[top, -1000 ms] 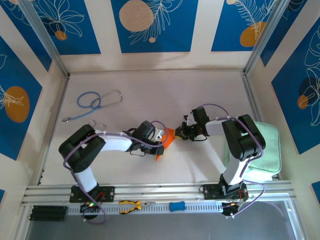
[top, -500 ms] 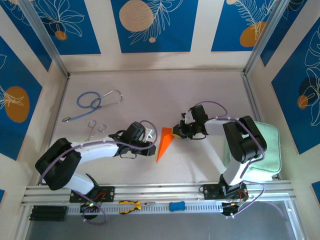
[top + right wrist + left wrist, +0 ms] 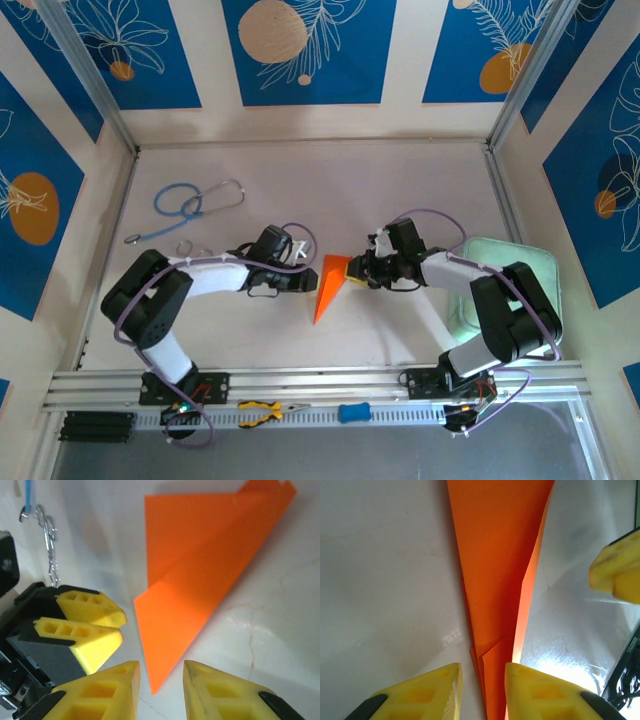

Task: Fold a paper plane with a square sheet of paper (pick it up from the middle)
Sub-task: Fold the wing for the fifth time at the center of the table, then move a paper plane to the center of the table.

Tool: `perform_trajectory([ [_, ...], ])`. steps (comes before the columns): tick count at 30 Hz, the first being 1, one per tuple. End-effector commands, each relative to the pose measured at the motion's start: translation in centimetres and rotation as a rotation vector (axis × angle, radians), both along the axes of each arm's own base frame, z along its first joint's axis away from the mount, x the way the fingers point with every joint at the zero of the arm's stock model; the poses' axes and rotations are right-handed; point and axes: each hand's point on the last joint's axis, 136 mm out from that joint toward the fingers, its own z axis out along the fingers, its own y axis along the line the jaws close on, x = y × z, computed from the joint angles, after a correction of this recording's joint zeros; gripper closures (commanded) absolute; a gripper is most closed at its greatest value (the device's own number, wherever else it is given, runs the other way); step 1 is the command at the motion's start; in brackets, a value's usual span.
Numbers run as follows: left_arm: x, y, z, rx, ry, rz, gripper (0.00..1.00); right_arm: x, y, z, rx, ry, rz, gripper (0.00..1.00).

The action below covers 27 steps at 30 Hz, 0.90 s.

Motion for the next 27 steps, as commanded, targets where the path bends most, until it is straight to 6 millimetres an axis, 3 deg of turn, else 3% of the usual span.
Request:
perform_trajectory([
  [1,-0.1,-1.0,0.2,-0.053,0.034,-0.027,0.70,-0.9,0.5,-0.1,0.008,0.035,0.015,0.70],
  [11,-0.8,-1.5,-0.2,-0.090,0.074,-0.056,0.69,-1.6,1.6,-1.2,0.005,0.065,0.050,0.70],
  [20,-1.3,-0.3,-1.8,0.016,0.085,-0.042,0.69,-2.2,1.9,-1.9,-0.003,0.089,0.064,0.71],
  [27,-2.0,-1.5,-1.7,-0.024,0.107,-0.085,0.71,-2.5,2.5,-2.2,0.009,0.098,0.081,0.73],
])
